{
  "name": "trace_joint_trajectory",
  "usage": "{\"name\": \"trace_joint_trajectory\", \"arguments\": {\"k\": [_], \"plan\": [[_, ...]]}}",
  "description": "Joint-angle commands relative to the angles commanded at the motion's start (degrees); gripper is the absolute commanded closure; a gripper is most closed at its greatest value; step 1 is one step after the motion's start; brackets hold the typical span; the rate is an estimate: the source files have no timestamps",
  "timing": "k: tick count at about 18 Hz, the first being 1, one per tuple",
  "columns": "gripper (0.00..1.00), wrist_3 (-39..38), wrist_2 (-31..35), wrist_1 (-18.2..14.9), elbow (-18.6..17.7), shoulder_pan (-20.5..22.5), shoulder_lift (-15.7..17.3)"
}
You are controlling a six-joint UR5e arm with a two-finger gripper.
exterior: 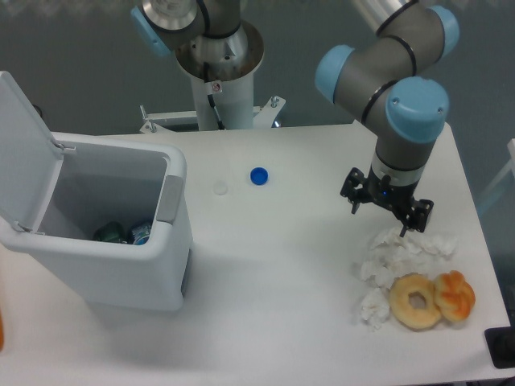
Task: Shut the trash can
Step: 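Raise the gripper and move it from the tissues toward the trash can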
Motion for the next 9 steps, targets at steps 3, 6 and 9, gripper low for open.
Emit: {"name": "trace_joint_trajectory", "arguments": {"k": [3, 6, 9], "plan": [[0.0, -0.1, -1.5, -1.1, -1.6, 0.1, 3.2], [0.0, -0.1, -2.9, -6.9, -2.0, 0.4, 6.9], [0.0, -1.8, -4.8, -12.6, -1.9, -0.1, 11.4]]}}
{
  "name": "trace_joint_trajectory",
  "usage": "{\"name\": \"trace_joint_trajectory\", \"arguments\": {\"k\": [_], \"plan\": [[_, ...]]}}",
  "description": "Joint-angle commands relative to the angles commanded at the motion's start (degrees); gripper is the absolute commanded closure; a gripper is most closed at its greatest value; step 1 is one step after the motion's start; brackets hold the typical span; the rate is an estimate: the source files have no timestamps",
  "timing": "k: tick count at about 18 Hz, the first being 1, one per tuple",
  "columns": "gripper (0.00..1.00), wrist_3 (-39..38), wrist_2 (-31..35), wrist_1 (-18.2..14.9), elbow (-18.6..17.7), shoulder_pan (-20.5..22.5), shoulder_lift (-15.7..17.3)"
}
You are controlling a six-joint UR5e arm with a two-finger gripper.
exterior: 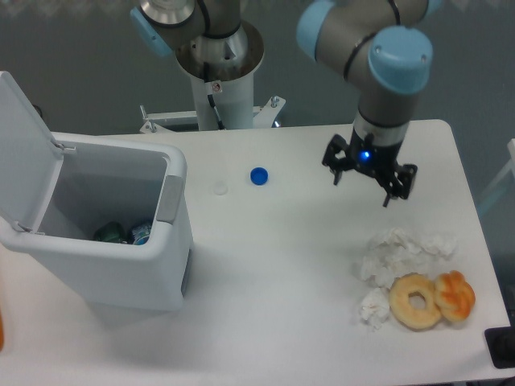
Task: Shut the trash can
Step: 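Raise the gripper and move it from the tissues toward the trash can, then swing the gripper behind the open trash can lid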
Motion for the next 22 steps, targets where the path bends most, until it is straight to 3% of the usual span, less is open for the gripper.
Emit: {"name": "trace_joint_trajectory", "arguments": {"k": [5, 12, 18, 22], "plan": [[0.0, -8.7, -6.9, -5.6, -0.1, -2.5, 8.4], [0.0, -24.9, -9.6, -5.4, -0.1, -12.9, 15.4], [0.0, -36.4, -13.1, -4.8, -0.1, -19.2, 18.5], [0.0, -47.5, -16.8, -0.6, -0.1, -22.1, 20.2]]}}
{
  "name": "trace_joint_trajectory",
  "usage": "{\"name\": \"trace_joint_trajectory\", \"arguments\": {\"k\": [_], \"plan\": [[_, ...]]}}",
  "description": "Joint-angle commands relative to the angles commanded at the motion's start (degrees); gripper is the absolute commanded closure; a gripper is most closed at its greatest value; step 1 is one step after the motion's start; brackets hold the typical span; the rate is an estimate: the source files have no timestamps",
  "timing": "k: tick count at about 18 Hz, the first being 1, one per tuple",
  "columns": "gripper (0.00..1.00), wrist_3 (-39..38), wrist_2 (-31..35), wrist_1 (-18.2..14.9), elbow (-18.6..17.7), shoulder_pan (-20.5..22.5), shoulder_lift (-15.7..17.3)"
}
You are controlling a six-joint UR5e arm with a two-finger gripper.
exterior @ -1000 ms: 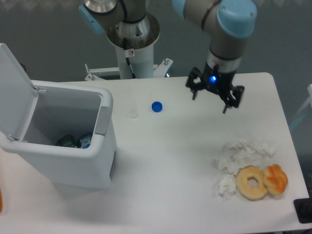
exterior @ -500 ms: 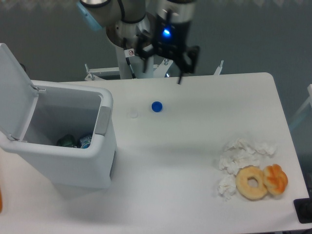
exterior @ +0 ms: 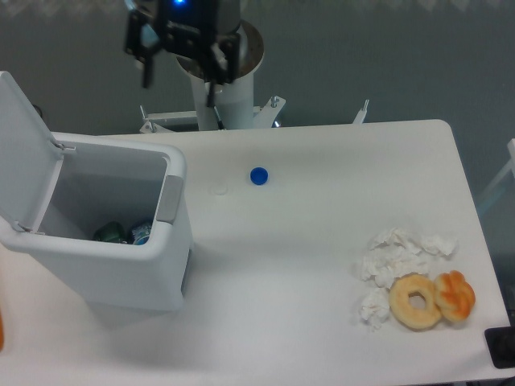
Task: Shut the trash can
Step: 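Swing the gripper behind the open trash can lid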
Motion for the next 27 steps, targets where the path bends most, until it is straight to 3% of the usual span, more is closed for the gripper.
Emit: {"name": "trace_joint_trajectory", "arguments": {"k": [4, 11, 18, 23, 27], "plan": [[0.0, -5.5, 0.0, 1.5, -0.2, -4.5, 0.1], [0.0, -7.2, -3.1, 2.5, -0.5, -11.3, -0.2], [0.0, -7.8, -5.5, 6.0, -0.5, -12.5, -1.4], [0.0, -11.4, -5.3, 12.0, -0.2, -13.2, -3.9], [0.0, -11.6, -5.0, 12.5, 0.3, -13.2, -4.7]]}}
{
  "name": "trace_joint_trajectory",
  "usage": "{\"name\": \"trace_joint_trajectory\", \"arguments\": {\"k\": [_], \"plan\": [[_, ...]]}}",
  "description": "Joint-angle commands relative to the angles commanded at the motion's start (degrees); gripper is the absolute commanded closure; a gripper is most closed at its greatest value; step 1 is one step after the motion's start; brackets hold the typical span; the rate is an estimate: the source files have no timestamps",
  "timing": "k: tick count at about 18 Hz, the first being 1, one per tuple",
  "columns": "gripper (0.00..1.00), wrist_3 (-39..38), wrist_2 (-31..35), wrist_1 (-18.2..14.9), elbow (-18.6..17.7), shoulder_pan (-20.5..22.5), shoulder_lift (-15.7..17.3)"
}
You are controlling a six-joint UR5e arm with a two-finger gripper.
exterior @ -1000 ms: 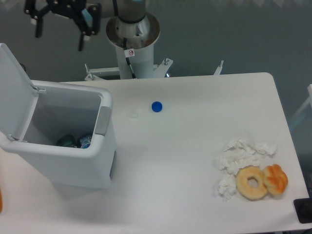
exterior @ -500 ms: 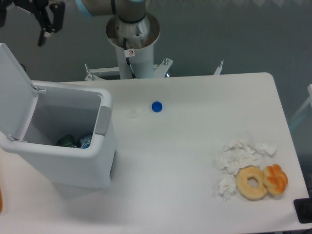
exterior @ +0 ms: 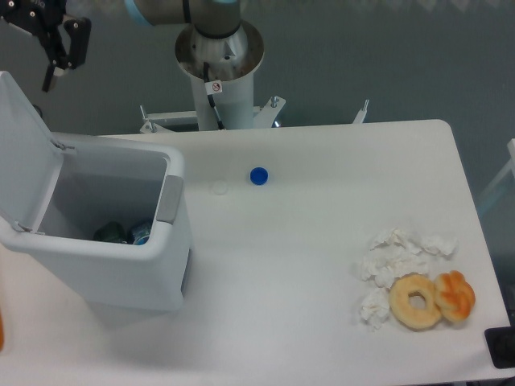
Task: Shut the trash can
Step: 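Swing the gripper behind the open trash can lid, then push the open lid forward with the gripper to swing it shut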
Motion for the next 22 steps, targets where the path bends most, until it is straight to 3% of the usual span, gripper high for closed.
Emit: {"name": "trace_joint_trajectory", "arguments": {"k": [22], "plan": [[0.0, -1.4, 7.2, 2.2, 0.5, 1.5, -0.9]]}}
